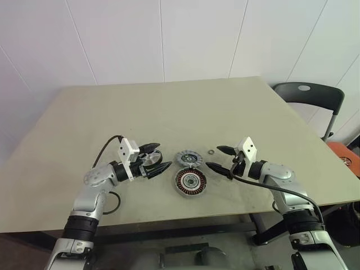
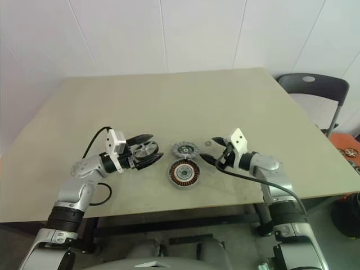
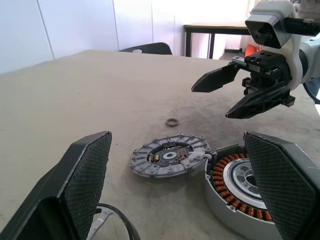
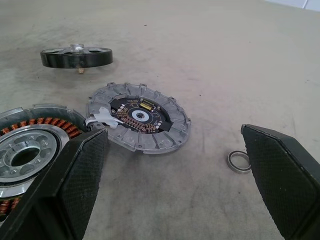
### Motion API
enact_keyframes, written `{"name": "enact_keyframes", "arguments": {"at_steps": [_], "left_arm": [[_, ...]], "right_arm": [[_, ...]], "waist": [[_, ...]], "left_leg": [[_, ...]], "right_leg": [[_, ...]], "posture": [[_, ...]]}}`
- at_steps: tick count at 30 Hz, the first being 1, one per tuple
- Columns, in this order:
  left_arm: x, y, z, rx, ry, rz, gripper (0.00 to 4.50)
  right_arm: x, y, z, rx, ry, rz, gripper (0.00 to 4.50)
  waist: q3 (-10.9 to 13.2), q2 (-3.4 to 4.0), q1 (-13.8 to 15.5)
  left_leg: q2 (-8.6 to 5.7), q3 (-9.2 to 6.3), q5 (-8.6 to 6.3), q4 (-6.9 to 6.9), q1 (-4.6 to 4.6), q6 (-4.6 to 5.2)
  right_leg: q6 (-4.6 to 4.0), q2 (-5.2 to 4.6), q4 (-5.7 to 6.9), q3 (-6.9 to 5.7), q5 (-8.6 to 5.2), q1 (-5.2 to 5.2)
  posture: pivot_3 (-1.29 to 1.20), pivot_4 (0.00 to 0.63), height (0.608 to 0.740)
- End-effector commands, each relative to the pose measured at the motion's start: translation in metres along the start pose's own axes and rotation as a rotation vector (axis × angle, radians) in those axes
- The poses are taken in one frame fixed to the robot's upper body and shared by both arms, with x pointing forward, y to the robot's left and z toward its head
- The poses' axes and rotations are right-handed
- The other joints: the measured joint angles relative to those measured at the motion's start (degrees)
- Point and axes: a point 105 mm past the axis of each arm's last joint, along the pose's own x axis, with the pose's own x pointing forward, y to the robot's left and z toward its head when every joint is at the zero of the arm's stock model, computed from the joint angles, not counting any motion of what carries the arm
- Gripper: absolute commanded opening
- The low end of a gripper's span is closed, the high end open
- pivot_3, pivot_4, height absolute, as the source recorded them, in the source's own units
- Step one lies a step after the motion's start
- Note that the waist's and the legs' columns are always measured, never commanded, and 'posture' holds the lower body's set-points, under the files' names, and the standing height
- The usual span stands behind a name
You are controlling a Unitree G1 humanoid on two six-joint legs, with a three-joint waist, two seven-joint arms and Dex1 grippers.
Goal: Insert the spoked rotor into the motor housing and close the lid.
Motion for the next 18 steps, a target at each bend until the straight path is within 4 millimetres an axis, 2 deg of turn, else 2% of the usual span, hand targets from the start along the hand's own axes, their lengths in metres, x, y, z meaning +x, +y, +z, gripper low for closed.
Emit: {"name": "enact_keyframes", "arguments": {"at_steps": [1,13,18], "left_arm": [[0.002,0.0,0.012,0.043,-0.016,-0.007,4.5],[-0.002,0.002,0.001,0.038,0.009,0.0,4.5],[-0.001,0.001,-0.002,0.035,0.013,0.0,4.5]], "right_arm": [[-0.002,-0.003,0.016,-0.028,-0.05,-0.006,4.48],[0.001,-0.006,0.015,-0.031,-0.053,-0.046,4.48],[0.015,-0.032,0.0,0.0,0.045,-0.228,4.48]], "waist": [[0.0,0.0,0.0],[0.0,0.0,0.0],[0.0,0.01,-0.1]], "left_leg": [[0.0,0.0,0.0,0.0,0.0,0.0],[0.0,0.0,0.0,-0.01,0.0,0.0],[0.0,0.0,0.0,0.0,0.0,0.0]], "right_leg": [[0.0,0.0,0.0,0.0,0.0,0.0],[0.0,0.0,-0.01,0.0,0.0,-0.01],[-0.01,-0.01,-0.01,0.01,0.0,0.0]], "posture": [[0.0,0.0,0.74],[0.0,0.0,0.74],[0.0,0.0,0.74]]}}
